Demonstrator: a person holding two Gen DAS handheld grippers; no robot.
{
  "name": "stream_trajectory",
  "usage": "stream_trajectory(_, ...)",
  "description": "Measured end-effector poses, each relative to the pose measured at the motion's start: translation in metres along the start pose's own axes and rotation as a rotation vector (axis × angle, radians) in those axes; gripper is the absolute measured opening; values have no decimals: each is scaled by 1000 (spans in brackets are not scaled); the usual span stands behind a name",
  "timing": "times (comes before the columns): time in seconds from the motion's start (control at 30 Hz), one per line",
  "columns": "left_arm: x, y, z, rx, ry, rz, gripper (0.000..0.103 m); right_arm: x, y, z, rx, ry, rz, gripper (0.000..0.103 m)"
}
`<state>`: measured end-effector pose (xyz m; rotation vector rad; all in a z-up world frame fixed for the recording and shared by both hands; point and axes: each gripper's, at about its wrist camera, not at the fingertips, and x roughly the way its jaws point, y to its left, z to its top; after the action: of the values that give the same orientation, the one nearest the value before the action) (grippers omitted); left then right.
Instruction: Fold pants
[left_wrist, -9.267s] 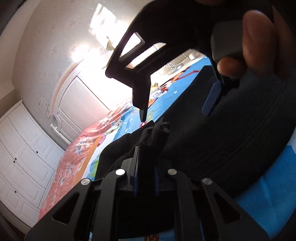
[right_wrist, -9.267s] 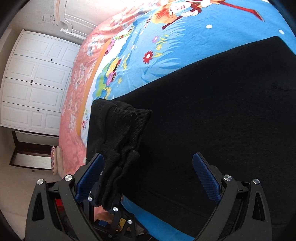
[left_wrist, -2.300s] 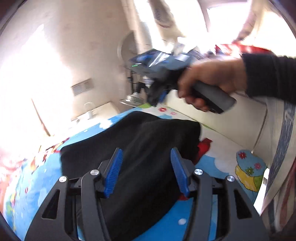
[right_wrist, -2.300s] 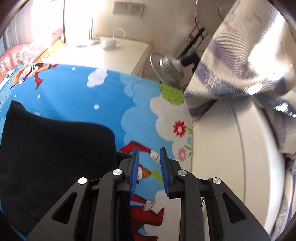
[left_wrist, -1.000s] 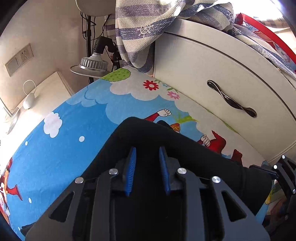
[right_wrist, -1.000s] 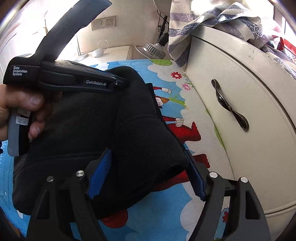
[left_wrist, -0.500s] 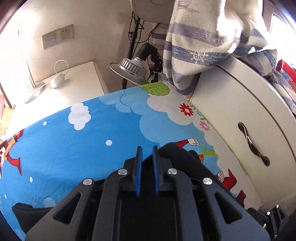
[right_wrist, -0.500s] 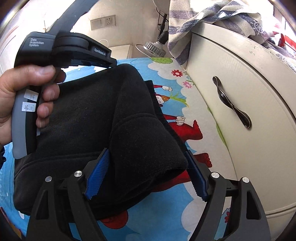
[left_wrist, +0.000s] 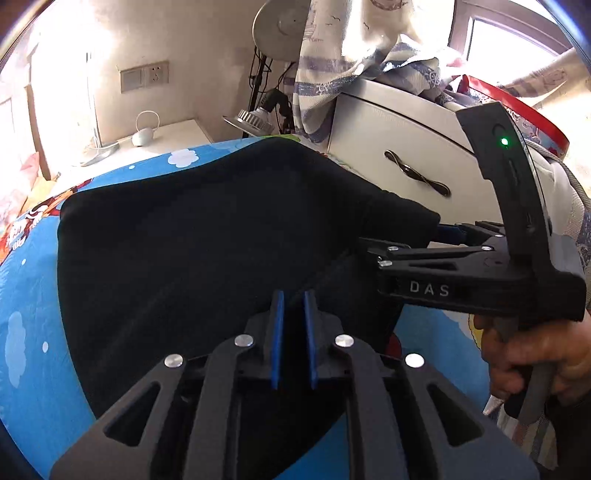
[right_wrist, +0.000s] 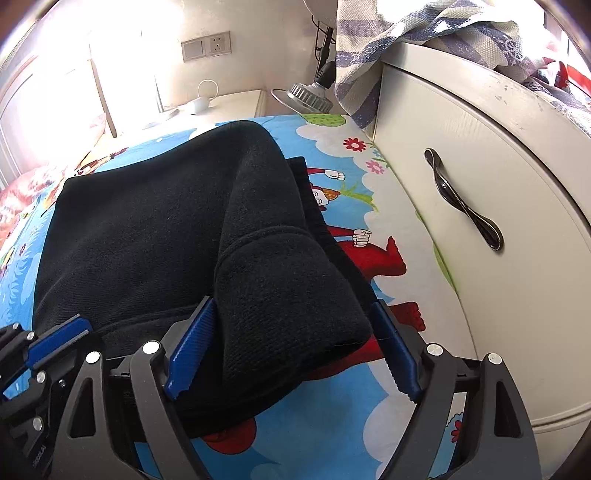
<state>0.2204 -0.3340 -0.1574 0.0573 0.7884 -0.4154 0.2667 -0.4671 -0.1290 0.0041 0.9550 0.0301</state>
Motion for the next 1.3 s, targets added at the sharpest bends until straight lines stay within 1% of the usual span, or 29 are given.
stream_trajectory(0.07, -5, -4, -7, 7, -15, 20, 12, 0, -1, -1, 4, -8, -1, 82)
stream_trajectory(0.13, -5, -11, -10, 73, -24, 51, 12, 0, -3, 0, 13, -9, 1, 84)
stream_trajectory(0.17, -6, -9, -10, 62, -24, 45, 12, -2, -5, 2, 21, -9, 11, 87)
stream_trajectory(0.23, -6, 3, -9, -31, -21, 3, 12, -12, -8, 6, 30, -23, 18, 88)
stream_trajectory(0.3, -6, 4, -10, -47, -23, 7, 12, -28, -8, 15, 18, -83, 6, 89)
stream_trajectory(0.33, -7, 3, -11, -51, -22, 14, 12, -36, -7, 22, 18, -120, -4, 91)
stream_trajectory(0.37, -7, 3, -11, -71, -21, 14, 12, -43, -7, 30, 19, -145, 2, 98)
stream_trajectory(0.43, -7, 5, -10, -100, -19, 13, 12, -51, 0, 46, -12, -203, 49, 98)
stream_trajectory(0.47, -7, 4, -10, -96, -20, 18, 12, -53, 6, 54, -52, -218, 84, 98)
stream_trajectory(0.53, -7, 4, -11, -95, -24, 26, 12, -46, 21, 73, -137, -190, 149, 98)
stream_trajectory(0.57, -7, 3, -12, -99, -25, 28, 12, -37, 27, 81, -155, -144, 151, 98)
stream_trajectory(0.63, -9, 3, -12, -101, -21, 25, 12, -14, 30, 86, -150, -41, 116, 93)
stream_trajectory(0.67, -12, 4, -11, -101, -18, 11, 13, -4, 28, 81, -170, -19, 54, 80)
stream_trajectory(0.7, -15, 7, -7, -107, -22, -22, 16, 5, 23, 73, -180, -7, -32, 74)
stream_trajectory(0.73, -19, 12, -2, -120, -30, -65, 19, 13, 12, 63, -153, 17, -52, 75)
stream_trajectory(0.77, -21, 18, 7, -135, -43, -91, 31, 20, -2, 55, -89, 51, 19, 65)
stream_trajectory(0.8, -21, 24, 20, -137, -64, -91, 57, 27, -14, 48, -28, 79, 91, 61)
stream_trajectory(0.83, -17, 29, 36, -126, -82, -78, 67, 27, -20, 44, 0, 77, 126, 61)
stream_trajectory(0.87, -9, 33, 56, -107, -76, -98, 71, 24, -22, 41, 6, 58, 152, 61)
stream_trajectory(0.93, 18, 40, 96, -53, -55, -142, 71, 13, -22, 40, 14, 36, 207, 61)
stream_trajectory(0.97, 34, 42, 116, -16, -33, -156, 70, 8, -25, 40, 32, 32, 230, 64)
stream_trajectory(1.03, 65, 43, 152, 60, 3, -158, 67, -1, -31, 39, 57, 30, 259, 68)
stream_trajectory(1.1, 101, 41, 178, 127, 116, -229, 68, -3, -34, 37, 57, 43, 275, 68)
stream_trajectory(1.13, 119, 41, 187, 146, 168, -248, 69, -1, -35, 36, 54, 51, 281, 68)
stream_trajectory(1.17, 138, 39, 194, 165, 223, -250, 69, 2, -36, 36, 61, 57, 291, 68)
stream_trajectory(1.2, 156, 39, 198, 176, 266, -224, 69, 5, -38, 37, 73, 68, 304, 64)
stream_trajectory(1.23, 170, 39, 200, 183, 303, -200, 67, 7, -37, 37, 76, 80, 321, 56)
stream_trajectory(1.27, 184, 39, 199, 178, 360, -246, 58, 10, -34, 37, 63, 90, 337, 52)
stream_trajectory(1.3, 192, 35, 198, 175, 409, -322, 32, 9, -29, 36, 34, 82, 311, 50)
